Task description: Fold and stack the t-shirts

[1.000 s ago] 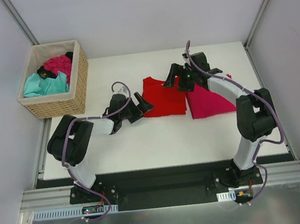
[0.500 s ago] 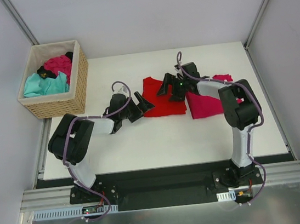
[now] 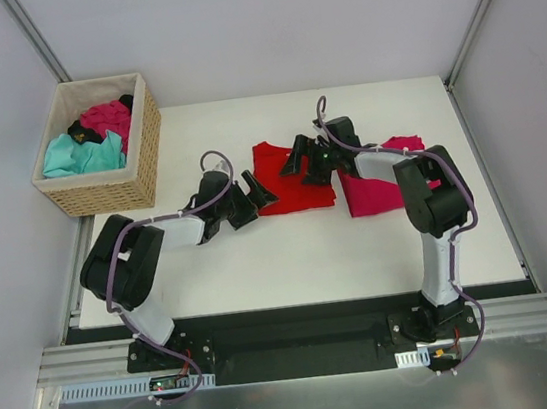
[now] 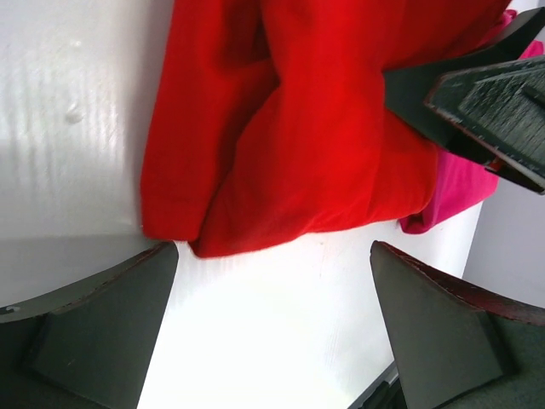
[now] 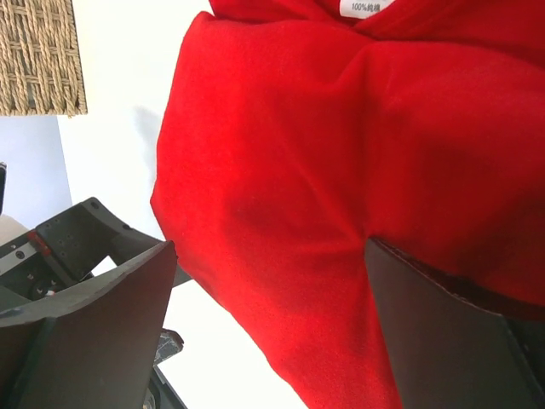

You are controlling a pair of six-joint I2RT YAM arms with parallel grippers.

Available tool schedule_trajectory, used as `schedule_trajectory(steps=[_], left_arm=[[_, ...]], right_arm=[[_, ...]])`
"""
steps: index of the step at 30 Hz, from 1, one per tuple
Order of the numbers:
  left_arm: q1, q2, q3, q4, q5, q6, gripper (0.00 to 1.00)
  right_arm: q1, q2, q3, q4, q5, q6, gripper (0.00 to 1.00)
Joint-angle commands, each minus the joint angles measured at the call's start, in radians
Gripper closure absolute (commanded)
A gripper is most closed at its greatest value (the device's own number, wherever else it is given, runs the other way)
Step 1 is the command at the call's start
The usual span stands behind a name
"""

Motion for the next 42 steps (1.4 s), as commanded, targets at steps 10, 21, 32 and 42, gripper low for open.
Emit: schedule_trajectory(steps=[10, 21, 32, 42], left_arm=[[0.012, 0.130, 0.036, -0.247, -0.142, -0.016, 0.01], [0.028, 0.193, 0.096, -0.187, -0.122, -0.048, 0.50], [0.030, 0.142, 0.059, -0.186, -0.100, -0.046, 1.00], [0.030, -0.031, -0.103, -0.216, -0.062, -0.040, 1.00]], right_arm=[[0.018, 0.014, -0.041, -0.027, 0.011, -0.001, 0.03], [0.017, -0.009, -0.061, -0.027, 0.001, -0.007, 0.03], [0.023, -0.015, -0.062, -0.023, 0.000, -0.001, 0.03], [0.049, -0.225, -0.122, -0.107, 0.078, -0.067, 0.03]])
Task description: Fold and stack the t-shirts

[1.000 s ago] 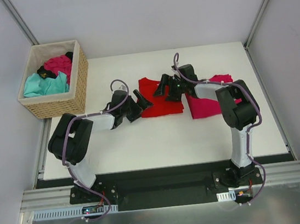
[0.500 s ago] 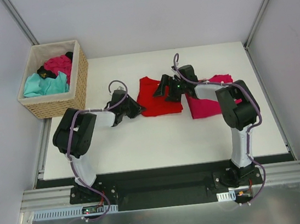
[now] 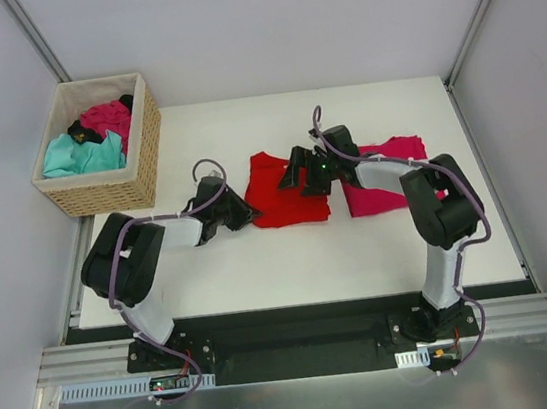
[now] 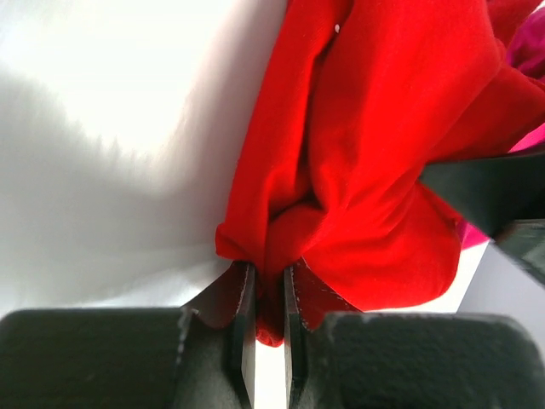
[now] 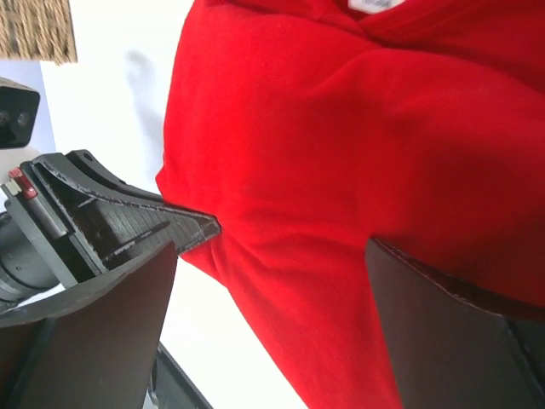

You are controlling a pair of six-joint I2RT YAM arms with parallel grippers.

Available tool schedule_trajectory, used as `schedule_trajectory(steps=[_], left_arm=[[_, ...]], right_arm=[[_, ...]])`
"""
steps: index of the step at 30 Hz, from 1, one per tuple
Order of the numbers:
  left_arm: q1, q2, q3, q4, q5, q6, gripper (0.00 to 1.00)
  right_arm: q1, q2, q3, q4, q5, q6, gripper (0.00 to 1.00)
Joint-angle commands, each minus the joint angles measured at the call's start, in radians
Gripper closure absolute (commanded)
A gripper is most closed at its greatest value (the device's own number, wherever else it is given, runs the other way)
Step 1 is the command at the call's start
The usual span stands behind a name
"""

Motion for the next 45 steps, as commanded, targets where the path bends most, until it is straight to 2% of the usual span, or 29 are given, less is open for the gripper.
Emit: schedule_trajectory(steps=[1, 9, 13, 24, 36, 43, 45], left_arm=[[-0.001, -0.085, -0.113, -0.158, -0.011, 0.038, 1.00], [-0.001, -0.255, -0.256, -0.197, -0.039, 0.049, 1.00], [-0.001, -0.323, -0.301, -0.214, -0.054, 0.052, 1.00], [-0.001, -0.417, -0.336, -0.265, -0.062, 0.060, 1.00], [0.002, -0.446, -0.338, -0.283, -0.057, 0.064, 1.00], [0.013, -0.446, -0.338, -0.291, -0.054, 0.074, 1.00], [0.018, -0.446, -0.338, -0.291, -0.053, 0.074, 1.00]], right_arm=[[0.005, -0.161, -0.033, -0.104, 0.078, -0.062, 0.03], [0.009, -0.366, -0.096, -0.247, 0.136, -0.116, 0.03], [0.008, -0.382, -0.137, -0.293, 0.196, -0.157, 0.03], [0.012, -0.227, -0.148, -0.199, 0.189, -0.122, 0.03], [0.025, -0.020, -0.079, -0.092, 0.143, -0.076, 0.03], [0.060, 0.031, -0.033, -0.080, 0.129, -0.058, 0.01], [0.068, 0.032, -0.034, -0.080, 0.126, -0.056, 0.05]])
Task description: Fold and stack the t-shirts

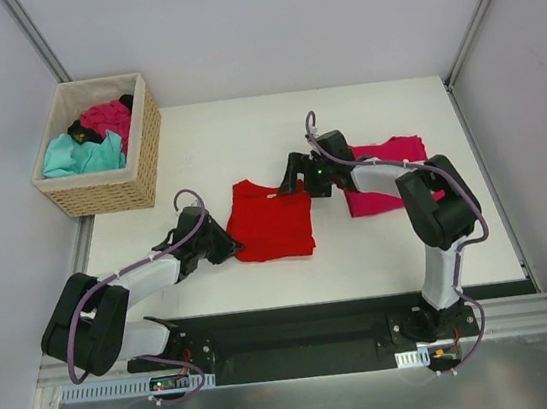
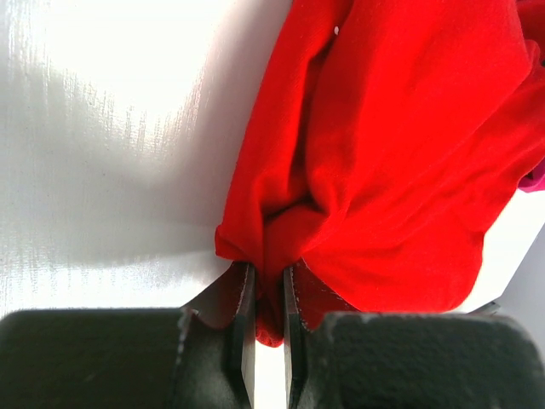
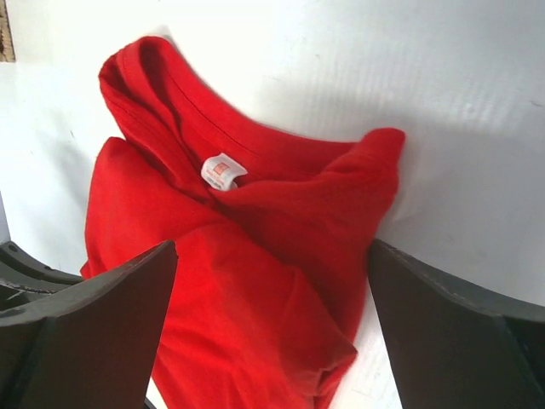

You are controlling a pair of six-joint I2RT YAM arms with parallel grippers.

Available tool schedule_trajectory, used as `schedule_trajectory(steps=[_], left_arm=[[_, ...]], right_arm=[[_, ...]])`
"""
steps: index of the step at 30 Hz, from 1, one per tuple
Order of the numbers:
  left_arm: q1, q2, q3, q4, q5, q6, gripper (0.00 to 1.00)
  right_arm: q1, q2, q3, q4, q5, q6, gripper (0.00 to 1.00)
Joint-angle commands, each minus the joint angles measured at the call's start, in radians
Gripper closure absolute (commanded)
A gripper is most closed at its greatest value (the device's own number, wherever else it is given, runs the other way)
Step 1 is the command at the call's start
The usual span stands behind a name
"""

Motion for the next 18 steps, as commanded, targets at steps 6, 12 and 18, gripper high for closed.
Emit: schedule_trajectory(steps=[6, 12, 18], left_arm=[[0.025, 0.001, -0.020, -0.084, -0.022, 0.040, 1.00], [0.028, 0.013, -0.014, -0.084, -0.016, 0.040, 1.00], [0.031, 0.015, -0.017, -0.084, -0.018, 0.042, 1.00]], right_arm=[[0.030, 0.035, -0.034, -0.049, 0.009, 0.002, 0.08], [0.030, 0.038, -0.043, -0.049, 0.007, 0.001, 0.30], [0.030, 0.039, -0.043, -0.052, 0.006, 0.001, 0.48]])
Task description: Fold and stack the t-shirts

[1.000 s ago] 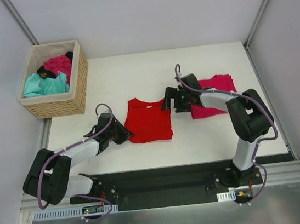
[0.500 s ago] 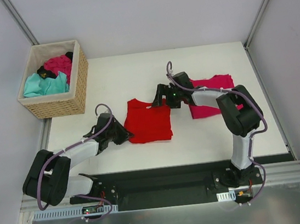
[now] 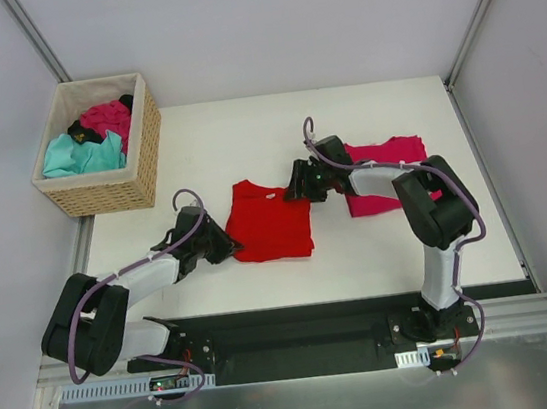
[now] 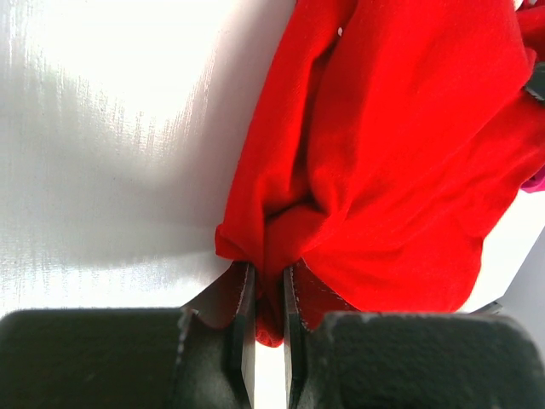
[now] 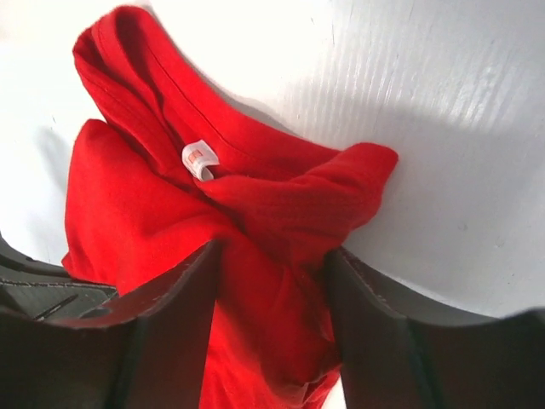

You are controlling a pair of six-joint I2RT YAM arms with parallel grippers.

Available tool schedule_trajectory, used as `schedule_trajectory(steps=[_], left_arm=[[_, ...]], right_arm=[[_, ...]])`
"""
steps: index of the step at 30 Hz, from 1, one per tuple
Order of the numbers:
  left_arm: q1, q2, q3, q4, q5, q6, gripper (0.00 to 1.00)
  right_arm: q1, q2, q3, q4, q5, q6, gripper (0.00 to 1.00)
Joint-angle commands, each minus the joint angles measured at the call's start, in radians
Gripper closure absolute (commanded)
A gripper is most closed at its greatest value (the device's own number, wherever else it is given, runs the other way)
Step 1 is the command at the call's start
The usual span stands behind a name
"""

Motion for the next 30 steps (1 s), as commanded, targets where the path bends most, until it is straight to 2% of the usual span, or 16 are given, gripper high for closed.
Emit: schedule_trajectory(steps=[1, 4, 6, 13, 22, 30], left_arm=[[0.012, 0.015, -0.016, -0.080, -0.020, 0.025, 1.00], [0.012, 0.020, -0.015, -0.080, -0.023, 0.028, 1.00], [0.013, 0.020, -0.013, -0.080, -0.015, 0.029, 1.00], [0.013, -0.029, 0.020, -0.091, 0.005, 0.049, 1.00], [-0.002, -0.071, 0.266, -0.196, 0.025, 0.091, 1.00], [-0.088, -0.045, 0.431, -0.232, 0.003, 0.082, 1.00]], right_arm=[[0.011, 0.028, -0.019, -0.064, 0.005, -0.005, 0.58], [0.011, 0.031, -0.016, -0.072, 0.005, -0.005, 0.76], [0.009, 0.031, -0.010, -0.081, 0.008, -0.007, 0.99], [0.022, -0.032, 0.018, -0.110, 0.033, -0.041, 0.99], [0.025, -0.219, 0.119, -0.274, 0.096, -0.096, 0.99], [-0.021, -0.323, 0.217, -0.397, 0.136, -0.119, 0.99]])
